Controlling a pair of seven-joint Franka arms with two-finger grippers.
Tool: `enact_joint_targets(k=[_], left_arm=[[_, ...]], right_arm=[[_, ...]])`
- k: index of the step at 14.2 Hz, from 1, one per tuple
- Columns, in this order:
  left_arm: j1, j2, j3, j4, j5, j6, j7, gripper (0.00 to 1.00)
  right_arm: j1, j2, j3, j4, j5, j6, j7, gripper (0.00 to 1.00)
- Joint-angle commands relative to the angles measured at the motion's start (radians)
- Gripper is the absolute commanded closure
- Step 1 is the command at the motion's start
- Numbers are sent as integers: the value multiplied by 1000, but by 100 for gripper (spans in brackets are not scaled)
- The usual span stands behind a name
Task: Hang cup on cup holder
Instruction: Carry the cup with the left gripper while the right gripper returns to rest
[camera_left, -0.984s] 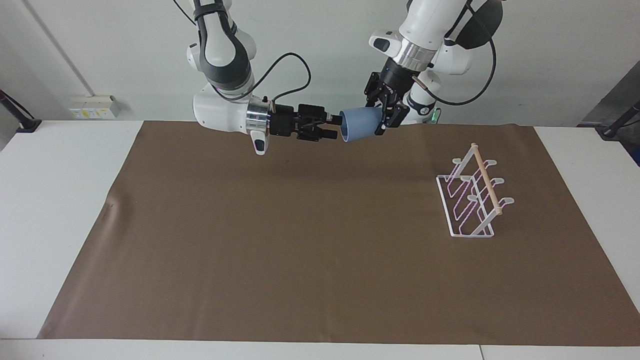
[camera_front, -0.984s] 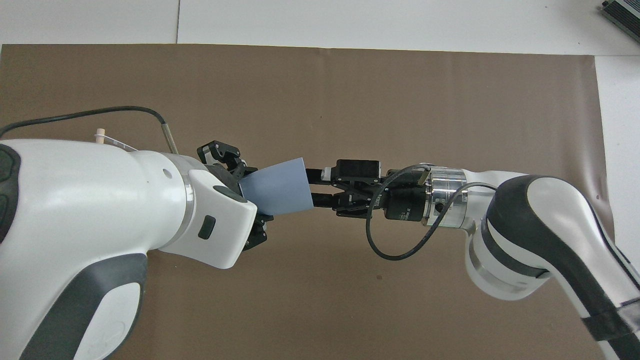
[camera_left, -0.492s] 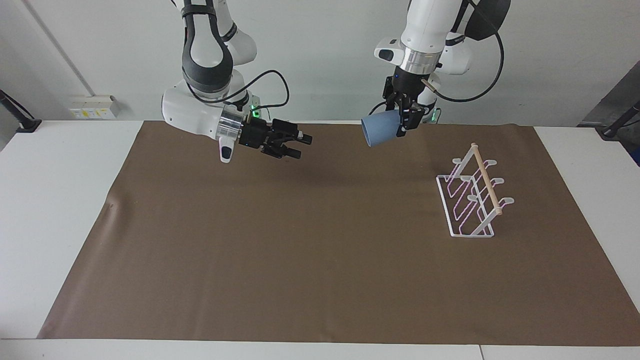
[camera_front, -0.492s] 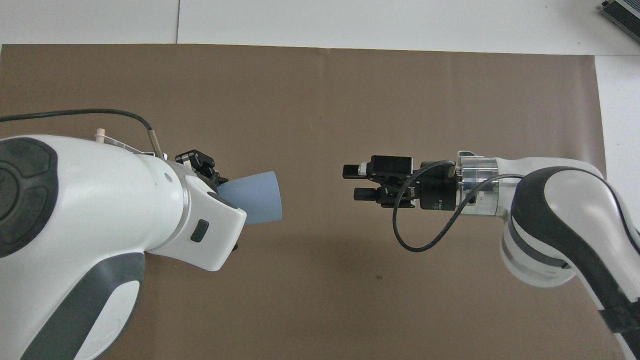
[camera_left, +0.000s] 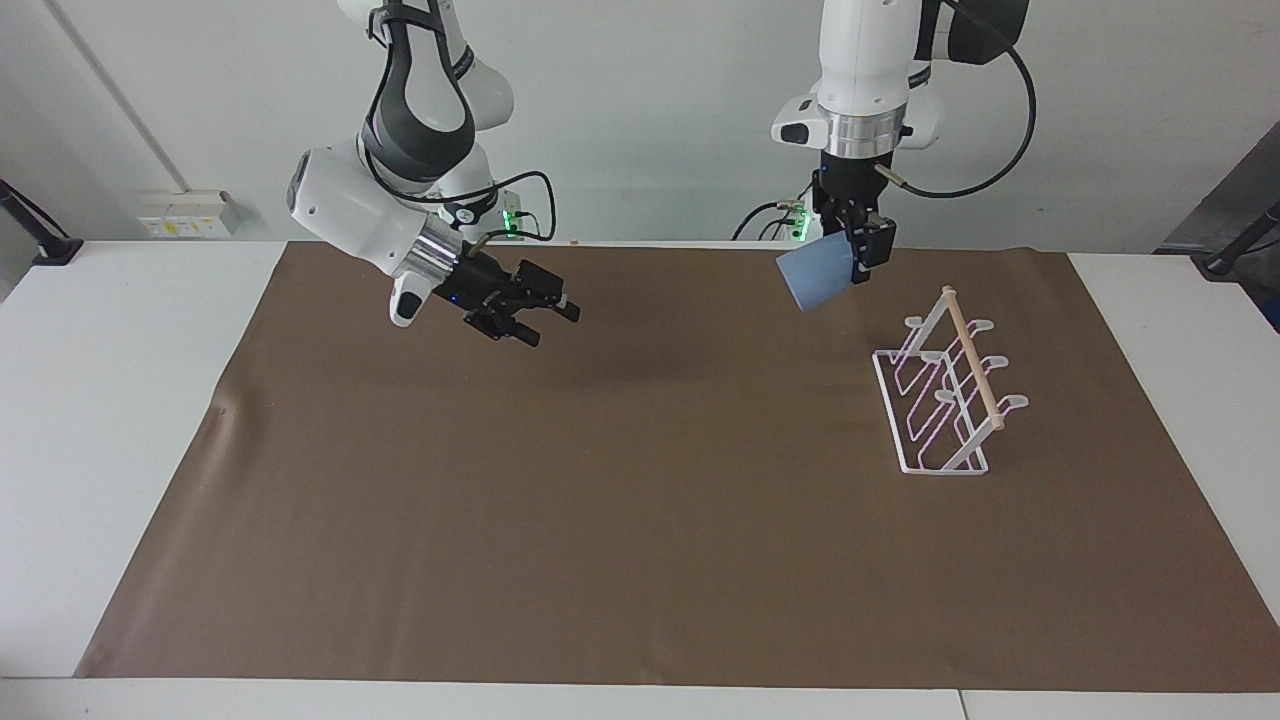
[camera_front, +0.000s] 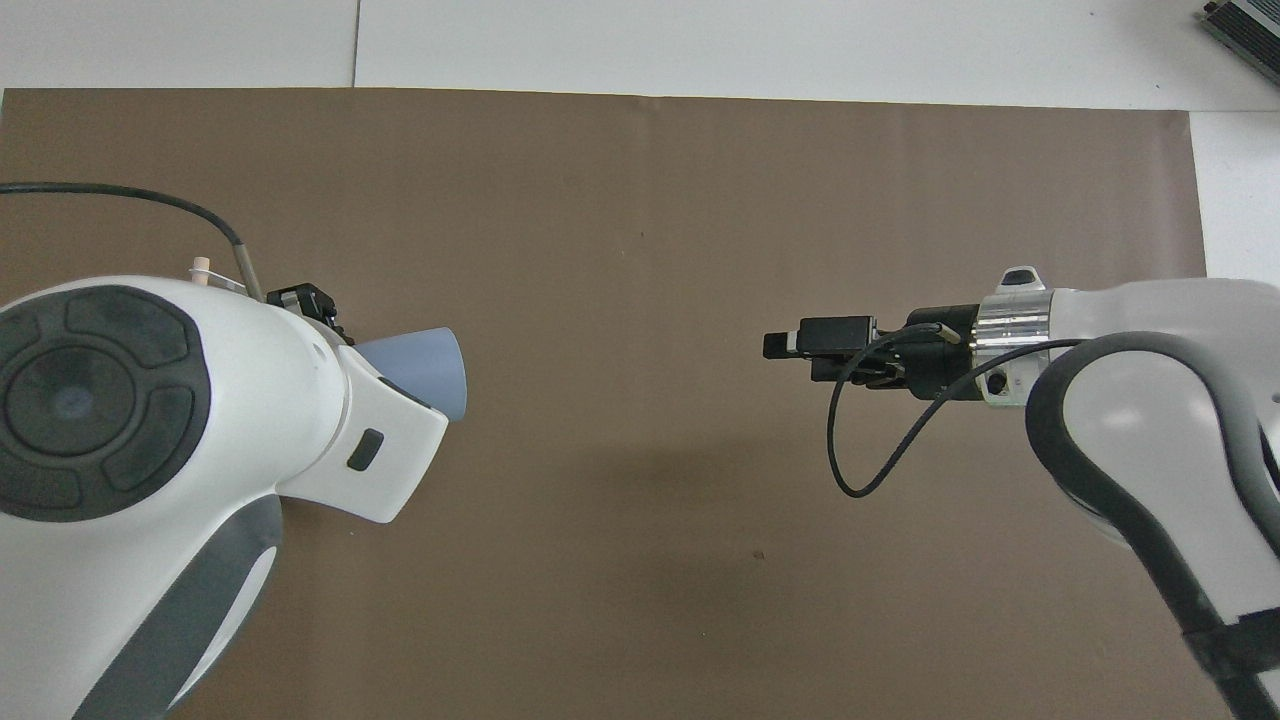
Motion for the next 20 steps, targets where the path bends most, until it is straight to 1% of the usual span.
enact_joint_targets(k=[1, 3, 5, 6, 8, 10, 11, 13, 15, 17, 18, 20], left_arm=[[-6, 53, -6, -2, 125, -33, 0, 100], [-14, 108, -6, -2, 240, -42, -1, 100], [-14, 136, -7, -19, 317, -42, -1, 100], [-11, 135, -6, -54, 350, -21, -3, 100], [40, 131, -6, -98, 465, 83, 18, 100], [55, 131, -6, -115, 480, 100, 34, 100], [52, 133, -6, -132, 480, 105, 34, 100], [54, 141, -6, -152, 480, 110, 29, 100], [63, 139, -6, -177, 478, 156, 29, 100], [71, 142, -6, -177, 478, 165, 29, 100], [71, 142, -6, -181, 478, 166, 29, 100], [71, 141, -6, -198, 475, 183, 28, 100]], right_arm=[[-41, -17, 5, 20, -105, -70, 45, 0], [-79, -23, 5, 35, -114, -130, 78, 0], [-128, -34, 6, 33, -131, -147, 78, 0], [-146, -35, 6, 33, -139, -159, 78, 0], [-182, -55, 6, 33, -182, -172, 73, 0], [-193, -78, 3, 44, -186, -176, 72, 0], [-200, -83, 3, 79, -185, -205, 73, 0], [-217, -51, 5, 220, -170, -332, 79, 0], [-220, -22, 5, 346, -179, -424, 78, 0], [-226, 0, 3, 450, -190, -500, 79, 0], [-220, 10, 5, 467, -203, -503, 79, 0], [-211, 11, 8, 452, -211, -500, 93, 0]])
